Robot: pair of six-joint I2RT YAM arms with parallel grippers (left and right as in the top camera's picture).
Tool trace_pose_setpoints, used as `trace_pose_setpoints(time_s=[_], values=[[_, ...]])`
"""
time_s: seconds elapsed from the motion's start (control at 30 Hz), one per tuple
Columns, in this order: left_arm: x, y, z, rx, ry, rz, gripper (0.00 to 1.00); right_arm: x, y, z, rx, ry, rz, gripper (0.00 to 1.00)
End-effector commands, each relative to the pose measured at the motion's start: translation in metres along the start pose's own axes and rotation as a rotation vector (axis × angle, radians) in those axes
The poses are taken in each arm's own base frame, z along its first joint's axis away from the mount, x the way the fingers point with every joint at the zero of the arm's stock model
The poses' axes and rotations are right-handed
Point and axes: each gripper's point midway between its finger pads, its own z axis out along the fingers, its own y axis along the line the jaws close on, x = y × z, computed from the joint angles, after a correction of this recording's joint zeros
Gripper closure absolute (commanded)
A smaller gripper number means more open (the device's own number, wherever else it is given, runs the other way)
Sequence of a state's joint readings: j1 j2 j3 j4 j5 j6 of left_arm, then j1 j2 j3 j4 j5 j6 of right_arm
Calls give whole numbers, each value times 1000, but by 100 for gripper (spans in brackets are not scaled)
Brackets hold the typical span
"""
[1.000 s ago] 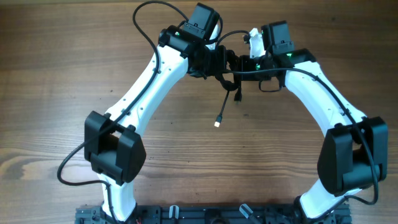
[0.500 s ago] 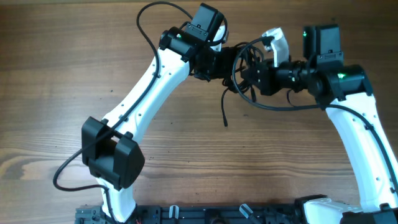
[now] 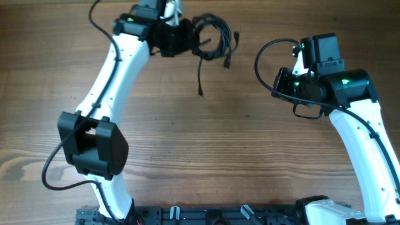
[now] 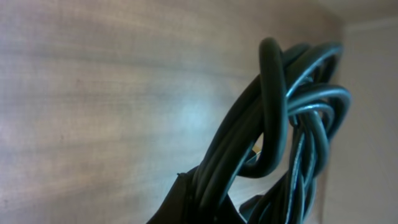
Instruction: Untangle cables
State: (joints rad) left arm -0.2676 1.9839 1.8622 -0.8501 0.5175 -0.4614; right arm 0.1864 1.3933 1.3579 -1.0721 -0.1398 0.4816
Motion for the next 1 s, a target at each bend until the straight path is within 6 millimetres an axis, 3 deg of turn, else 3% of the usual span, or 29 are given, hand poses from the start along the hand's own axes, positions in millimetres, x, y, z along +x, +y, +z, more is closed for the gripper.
trace_pose_setpoints(time_s=[0.0, 0.07, 0.13, 0.2, 0.27, 0.37, 0.5, 0.73, 0.97], values=[[8, -51, -5, 268, 63, 123, 96, -3, 14, 9, -63, 25, -11, 95], [5, -53, -5, 277, 51, 138, 96, -5, 49, 5, -255, 24, -162, 94], [10, -54, -4, 279, 57, 213, 96, -20, 74, -6, -381, -50, -235, 79], [20, -53, -1, 269, 80, 287, 96, -34, 84, -15, -418, -125, -258, 59], [28, -43, 4, 199, 101, 305, 96, -43, 89, -19, -434, -166, -271, 55], [39, -32, 13, 91, 119, 322, 96, -46, 89, -19, -427, -184, -282, 55], [58, -47, 22, 91, 153, 410, 96, -53, 78, -7, -356, -196, -244, 54], [72, -50, 28, 62, 187, 419, 96, -52, 75, 43, -317, -113, -277, 64], [74, -49, 27, 59, 195, 397, 96, -50, 72, 64, -308, -71, -277, 67]])
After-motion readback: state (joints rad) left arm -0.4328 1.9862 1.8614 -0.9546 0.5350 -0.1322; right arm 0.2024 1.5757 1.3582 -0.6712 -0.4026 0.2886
